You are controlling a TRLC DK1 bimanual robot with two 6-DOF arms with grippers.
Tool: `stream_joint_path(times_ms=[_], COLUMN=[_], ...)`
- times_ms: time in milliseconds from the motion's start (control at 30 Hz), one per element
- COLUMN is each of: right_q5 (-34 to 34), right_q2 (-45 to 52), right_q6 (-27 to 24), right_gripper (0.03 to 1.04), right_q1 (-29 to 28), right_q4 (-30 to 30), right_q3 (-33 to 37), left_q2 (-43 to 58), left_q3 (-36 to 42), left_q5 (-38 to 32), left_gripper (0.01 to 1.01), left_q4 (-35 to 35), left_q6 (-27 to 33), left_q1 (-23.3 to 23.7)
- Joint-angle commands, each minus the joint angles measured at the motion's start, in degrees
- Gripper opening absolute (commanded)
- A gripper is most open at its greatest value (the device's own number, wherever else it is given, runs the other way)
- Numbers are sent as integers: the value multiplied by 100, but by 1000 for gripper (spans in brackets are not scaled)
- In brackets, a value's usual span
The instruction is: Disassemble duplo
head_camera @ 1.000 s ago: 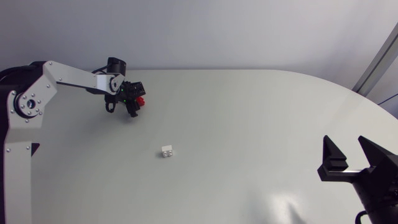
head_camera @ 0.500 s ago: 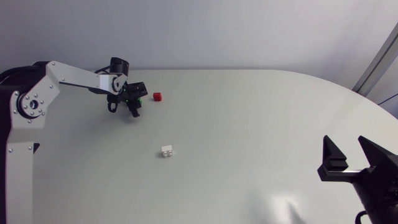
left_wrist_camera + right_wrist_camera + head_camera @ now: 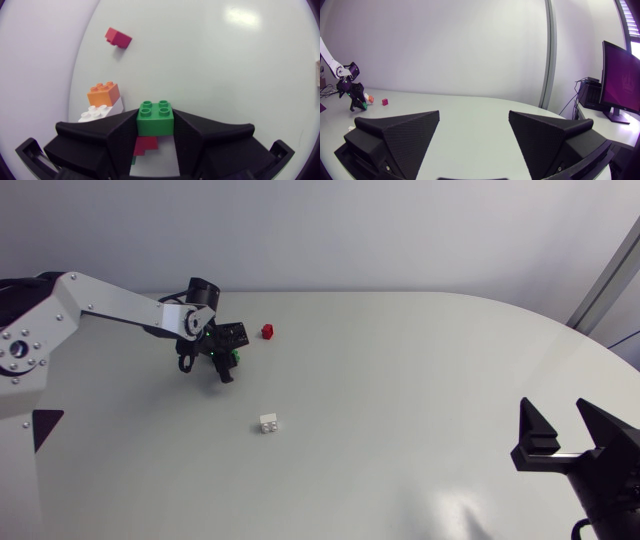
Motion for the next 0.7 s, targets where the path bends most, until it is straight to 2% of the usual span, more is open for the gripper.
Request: stream_joint_path(times_ms=[0,367,467,667], right_q5=[-41,-41,-41,-41], right_q2=[-60,-60,-60,-60], right_q6=[47,47,47,47], right_gripper=[995,995,995,995], right_q1=[-57,-57,-57,-57], right_q4=[-100,-100,-100,-100], right_q3=[-213,-213,-213,-213], left_q2=[-627,-3457,-4125,-4863], left_q3=[-545,-2769,-3296,-3727], left_q5=[90,644,662,653], left_gripper=[257,257,259,259], left_q4=[-73,-73,-90,-407], left_q6=[-92,-866,-1059,-1551], left_q1=[-223,-1340,-1779,-2878])
